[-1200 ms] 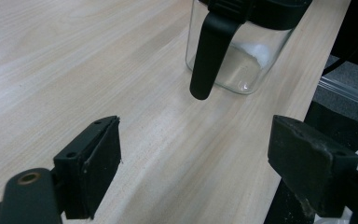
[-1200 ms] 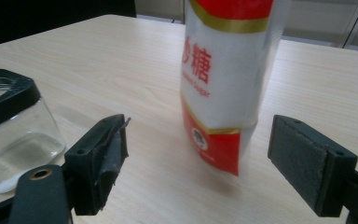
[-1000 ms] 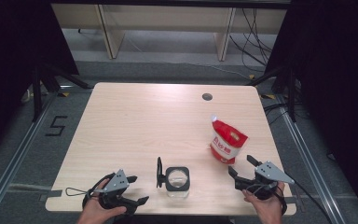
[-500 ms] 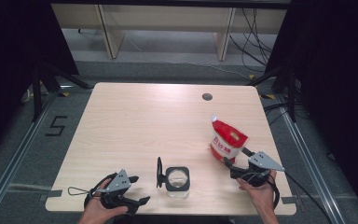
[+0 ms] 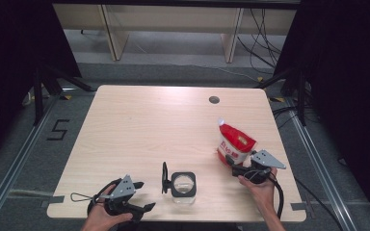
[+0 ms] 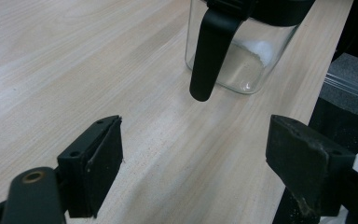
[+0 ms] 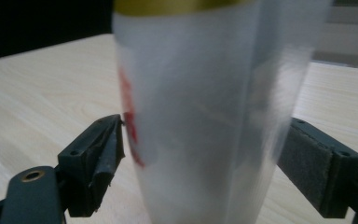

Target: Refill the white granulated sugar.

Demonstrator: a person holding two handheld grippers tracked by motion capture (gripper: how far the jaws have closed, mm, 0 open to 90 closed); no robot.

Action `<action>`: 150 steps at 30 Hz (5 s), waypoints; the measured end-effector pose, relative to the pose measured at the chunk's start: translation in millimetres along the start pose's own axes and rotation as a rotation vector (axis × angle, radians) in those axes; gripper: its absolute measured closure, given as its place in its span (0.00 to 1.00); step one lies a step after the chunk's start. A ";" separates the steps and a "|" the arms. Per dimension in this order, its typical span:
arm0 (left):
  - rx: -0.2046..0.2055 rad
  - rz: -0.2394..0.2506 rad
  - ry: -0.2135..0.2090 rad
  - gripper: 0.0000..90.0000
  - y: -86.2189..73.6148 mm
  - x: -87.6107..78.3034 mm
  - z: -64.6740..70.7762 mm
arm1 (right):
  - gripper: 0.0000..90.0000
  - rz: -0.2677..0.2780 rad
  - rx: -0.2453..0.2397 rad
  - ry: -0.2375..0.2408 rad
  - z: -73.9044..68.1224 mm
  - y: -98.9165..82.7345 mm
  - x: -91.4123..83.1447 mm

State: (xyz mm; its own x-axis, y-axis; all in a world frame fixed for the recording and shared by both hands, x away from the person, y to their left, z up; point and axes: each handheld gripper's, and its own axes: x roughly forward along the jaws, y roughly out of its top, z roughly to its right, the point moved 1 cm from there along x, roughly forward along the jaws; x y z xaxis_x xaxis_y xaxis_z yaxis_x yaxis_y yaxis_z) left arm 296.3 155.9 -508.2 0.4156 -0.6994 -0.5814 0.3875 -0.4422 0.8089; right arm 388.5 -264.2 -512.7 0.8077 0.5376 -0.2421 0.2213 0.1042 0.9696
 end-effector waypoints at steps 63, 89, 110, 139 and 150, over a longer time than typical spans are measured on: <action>-0.003 -0.008 0.006 0.21 1.1 -1.9 -2.3 | 0.46 0.017 -0.260 -0.002 -22.2 34.0 -16.3; 0.018 0.010 0.000 0.21 -0.7 -0.2 -2.2 | 0.46 -0.120 -0.828 -0.049 -103.3 43.4 -76.7; -0.006 0.008 0.002 0.20 -1.1 1.2 0.2 | 0.47 -0.224 -1.279 -0.187 -134.5 26.1 -83.8; 0.007 0.006 0.000 0.20 -0.9 1.7 -0.1 | 0.48 -0.262 -1.619 -0.248 -141.7 24.2 -79.0; -0.003 0.006 -0.001 0.20 -1.2 1.7 1.0 | 0.48 -0.251 -1.591 -0.246 -140.7 21.2 -78.9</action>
State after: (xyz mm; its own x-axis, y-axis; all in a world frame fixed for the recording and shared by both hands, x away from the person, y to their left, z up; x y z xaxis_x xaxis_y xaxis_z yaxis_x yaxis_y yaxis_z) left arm 295.8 154.7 -510.1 0.4176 -0.7024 -0.5764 0.3876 -0.4360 0.8122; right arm 252.6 -186.7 -468.1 0.9377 0.2523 -0.2389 -0.2769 0.9579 -0.0754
